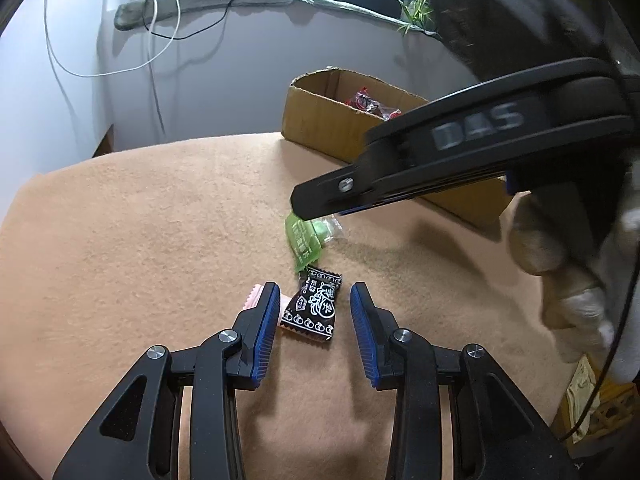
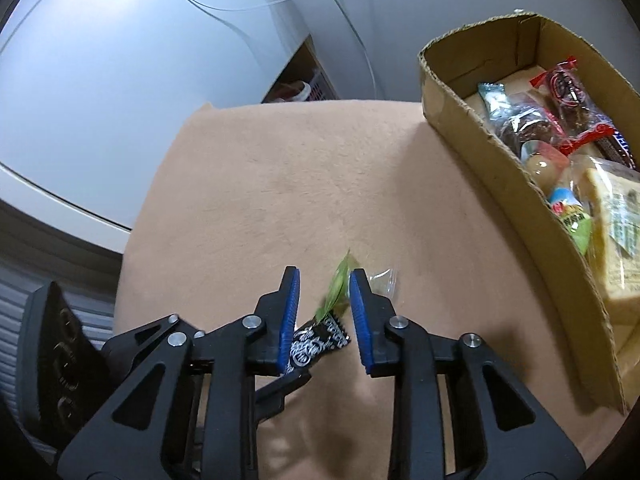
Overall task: Organize snacks
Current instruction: 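Grasp the black candy with the left gripper while the right grasps the green candy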
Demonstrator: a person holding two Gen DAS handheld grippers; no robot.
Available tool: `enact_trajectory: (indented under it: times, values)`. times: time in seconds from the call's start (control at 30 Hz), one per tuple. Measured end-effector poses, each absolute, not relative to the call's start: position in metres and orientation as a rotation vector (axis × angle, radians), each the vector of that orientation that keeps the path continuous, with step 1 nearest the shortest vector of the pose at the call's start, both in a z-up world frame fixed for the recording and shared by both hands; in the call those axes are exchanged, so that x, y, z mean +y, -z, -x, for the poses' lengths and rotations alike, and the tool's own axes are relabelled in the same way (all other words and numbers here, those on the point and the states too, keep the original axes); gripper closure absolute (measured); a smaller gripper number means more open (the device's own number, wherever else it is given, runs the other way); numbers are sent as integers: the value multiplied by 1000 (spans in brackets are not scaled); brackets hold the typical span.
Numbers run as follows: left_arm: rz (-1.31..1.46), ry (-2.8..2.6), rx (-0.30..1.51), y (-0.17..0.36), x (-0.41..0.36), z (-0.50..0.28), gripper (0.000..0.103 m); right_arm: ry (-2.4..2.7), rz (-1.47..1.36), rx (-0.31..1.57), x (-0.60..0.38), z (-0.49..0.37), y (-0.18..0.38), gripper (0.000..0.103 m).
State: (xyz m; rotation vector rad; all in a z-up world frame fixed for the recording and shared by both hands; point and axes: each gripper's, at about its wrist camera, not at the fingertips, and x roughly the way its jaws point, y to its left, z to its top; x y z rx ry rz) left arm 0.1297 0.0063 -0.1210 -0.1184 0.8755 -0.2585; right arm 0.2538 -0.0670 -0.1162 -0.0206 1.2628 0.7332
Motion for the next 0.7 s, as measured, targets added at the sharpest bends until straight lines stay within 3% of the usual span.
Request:
enact_trajectory:
  times: [0.3,0.43,0.6,0.7]
  values:
    - [119,257,887,126,6,-136,68,-726,72,1289,-54,-258,129,82]
    - [123,254,891,130,6,-138,68,-716,85,1289,-51,-260,132,92]
    - [99,247,876,132,3,-137,68,-717,93,1289,-51,-260,132,97]
    - [69,248,866,132,-1,-134,77,-714,72,1285,-55,-260,132,97]
